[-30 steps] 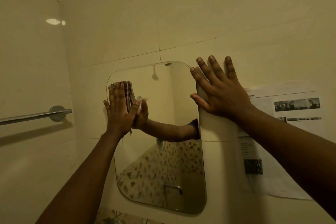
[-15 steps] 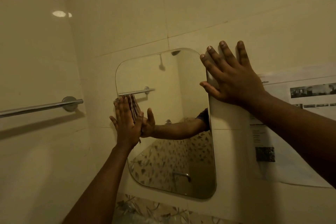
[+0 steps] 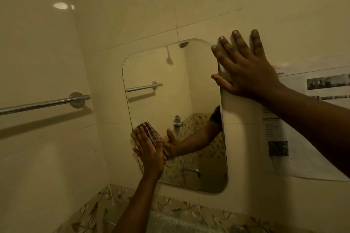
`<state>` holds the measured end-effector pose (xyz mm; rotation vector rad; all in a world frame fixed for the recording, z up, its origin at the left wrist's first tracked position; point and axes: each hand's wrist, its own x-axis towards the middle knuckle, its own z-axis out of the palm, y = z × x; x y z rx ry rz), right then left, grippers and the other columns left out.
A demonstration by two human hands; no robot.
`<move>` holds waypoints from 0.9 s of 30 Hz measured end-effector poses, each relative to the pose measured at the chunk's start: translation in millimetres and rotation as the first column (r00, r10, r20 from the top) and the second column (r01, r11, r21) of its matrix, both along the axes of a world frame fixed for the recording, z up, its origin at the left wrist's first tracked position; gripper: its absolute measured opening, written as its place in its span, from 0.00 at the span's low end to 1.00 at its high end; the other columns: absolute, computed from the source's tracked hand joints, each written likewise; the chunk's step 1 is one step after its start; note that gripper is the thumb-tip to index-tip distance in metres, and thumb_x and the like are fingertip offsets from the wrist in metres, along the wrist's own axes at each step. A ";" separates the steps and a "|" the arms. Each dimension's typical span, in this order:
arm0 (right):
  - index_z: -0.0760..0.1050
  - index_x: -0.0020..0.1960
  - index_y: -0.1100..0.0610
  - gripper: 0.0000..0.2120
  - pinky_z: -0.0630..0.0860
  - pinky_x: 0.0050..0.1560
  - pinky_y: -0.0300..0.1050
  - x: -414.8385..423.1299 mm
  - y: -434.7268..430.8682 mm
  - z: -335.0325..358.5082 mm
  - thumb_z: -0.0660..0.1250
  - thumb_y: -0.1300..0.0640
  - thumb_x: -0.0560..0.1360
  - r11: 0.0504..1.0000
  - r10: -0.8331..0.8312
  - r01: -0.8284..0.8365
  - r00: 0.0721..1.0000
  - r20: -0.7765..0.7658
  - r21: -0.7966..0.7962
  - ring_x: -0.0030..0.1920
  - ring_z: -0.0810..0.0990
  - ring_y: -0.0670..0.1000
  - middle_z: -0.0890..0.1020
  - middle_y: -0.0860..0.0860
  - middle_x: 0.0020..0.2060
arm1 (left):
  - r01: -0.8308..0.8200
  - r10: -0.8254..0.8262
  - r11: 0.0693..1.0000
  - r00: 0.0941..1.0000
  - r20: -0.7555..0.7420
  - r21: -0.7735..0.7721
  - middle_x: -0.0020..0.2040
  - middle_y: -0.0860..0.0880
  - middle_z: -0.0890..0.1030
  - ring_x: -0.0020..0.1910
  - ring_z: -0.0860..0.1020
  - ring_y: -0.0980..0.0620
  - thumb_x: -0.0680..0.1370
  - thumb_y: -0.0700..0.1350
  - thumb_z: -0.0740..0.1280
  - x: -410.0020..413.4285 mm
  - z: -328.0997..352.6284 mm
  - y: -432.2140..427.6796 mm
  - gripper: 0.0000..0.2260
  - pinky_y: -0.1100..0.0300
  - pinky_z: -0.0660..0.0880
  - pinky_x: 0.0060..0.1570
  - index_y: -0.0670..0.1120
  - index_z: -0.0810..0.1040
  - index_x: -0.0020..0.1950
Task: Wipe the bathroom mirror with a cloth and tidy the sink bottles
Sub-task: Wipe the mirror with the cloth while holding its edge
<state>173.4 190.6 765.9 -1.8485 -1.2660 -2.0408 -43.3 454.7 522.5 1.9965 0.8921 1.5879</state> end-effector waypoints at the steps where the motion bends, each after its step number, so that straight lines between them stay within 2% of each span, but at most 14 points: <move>1: 0.50 0.87 0.54 0.40 0.46 0.79 0.76 0.1 0.4 -0.3 0.43 0.30 0.83 1.000 -0.001 0.001 1.000 0.001 -0.001 0.85 0.49 0.66 0.56 0.60 0.84 | -0.006 0.006 1.000 1.000 0.004 -0.012 0.88 0.50 0.39 0.86 0.35 0.51 0.76 0.78 0.42 2.0 -6.2 -5.5 0.45 0.37 0.37 0.83 0.53 0.41 0.86; 4: 0.49 0.87 0.54 0.40 0.46 0.79 0.76 0.6 0.5 -0.4 0.43 0.30 0.83 1.000 -0.004 0.004 1.000 0.005 -0.001 0.85 0.49 0.66 0.56 0.60 0.84 | -0.031 0.034 0.995 0.999 0.026 -0.093 0.88 0.48 0.42 0.87 0.37 0.49 0.75 0.74 0.45 10.7 -23.4 -24.3 0.45 0.35 0.41 0.83 0.50 0.43 0.87; 7: 0.50 0.87 0.54 0.40 0.46 0.80 0.76 0.6 0.4 -0.8 0.43 0.30 0.84 1.000 -0.003 0.003 1.000 0.002 0.003 0.85 0.49 0.66 0.56 0.60 0.85 | -0.026 0.055 0.966 0.993 0.105 -0.259 0.89 0.48 0.44 0.88 0.40 0.49 0.76 0.70 0.45 22.8 -31.6 -46.5 0.44 0.34 0.44 0.83 0.48 0.43 0.87; 11: 0.50 0.87 0.55 0.40 0.47 0.80 0.76 -1.8 -0.4 -1.1 0.43 0.30 0.84 1.000 0.008 -0.008 1.000 -0.013 -0.006 0.85 0.49 0.66 0.56 0.60 0.85 | 0.010 0.082 0.889 0.980 0.181 -0.458 0.89 0.52 0.41 0.87 0.38 0.52 0.87 0.62 0.52 36.4 -34.0 -65.4 0.34 0.36 0.41 0.83 0.51 0.42 0.88; 13: 0.50 0.86 0.55 0.40 0.47 0.80 0.76 -2.8 -1.7 -1.3 0.44 0.30 0.84 1.000 0.007 -0.007 1.000 -0.023 -0.012 0.85 0.49 0.66 0.56 0.60 0.85 | 0.033 0.096 0.858 0.970 0.223 -0.513 0.89 0.52 0.41 0.87 0.39 0.51 0.89 0.56 0.54 41.2 -35.1 -71.3 0.32 0.36 0.41 0.83 0.50 0.42 0.88; 18: 0.50 0.86 0.55 0.40 0.47 0.80 0.76 -4.2 -2.7 -0.2 0.44 0.30 0.84 1.000 0.006 -0.007 0.999 -0.032 -0.017 0.85 0.49 0.66 0.55 0.60 0.85 | 0.068 0.127 0.831 0.943 0.309 -0.551 0.89 0.49 0.43 0.88 0.40 0.47 0.89 0.49 0.57 50.9 -42.9 -88.0 0.31 0.37 0.45 0.83 0.48 0.44 0.88; 22: 0.50 0.86 0.55 0.40 0.47 0.80 0.76 -4.4 -2.2 -0.7 0.44 0.30 0.84 1.000 -0.004 0.004 0.999 -0.032 -0.014 0.85 0.49 0.66 0.55 0.60 0.85 | 0.107 0.132 0.839 0.911 0.390 -0.533 0.88 0.43 0.46 0.88 0.44 0.45 0.89 0.43 0.59 61.2 -57.6 -108.2 0.31 0.47 0.46 0.85 0.43 0.47 0.88; 25: 0.50 0.86 0.55 0.40 0.48 0.80 0.76 -5.0 -2.7 0.0 0.45 0.31 0.84 1.000 -0.016 0.015 0.999 -0.033 -0.013 0.85 0.49 0.66 0.55 0.60 0.85 | 0.100 0.139 0.846 0.907 0.397 -0.524 0.87 0.37 0.49 0.88 0.47 0.40 0.87 0.38 0.60 75.3 -71.9 -129.9 0.30 0.44 0.45 0.86 0.38 0.49 0.86; 27: 0.51 0.86 0.56 0.40 0.49 0.79 0.76 -5.2 -3.3 -0.4 0.45 0.31 0.84 1.000 -0.018 0.018 0.999 -0.033 -0.012 0.85 0.49 0.67 0.55 0.60 0.85 | 0.101 0.139 0.845 0.907 0.396 -0.526 0.87 0.38 0.50 0.88 0.47 0.40 0.87 0.36 0.59 84.0 -81.4 -144.2 0.30 0.42 0.46 0.85 0.37 0.49 0.86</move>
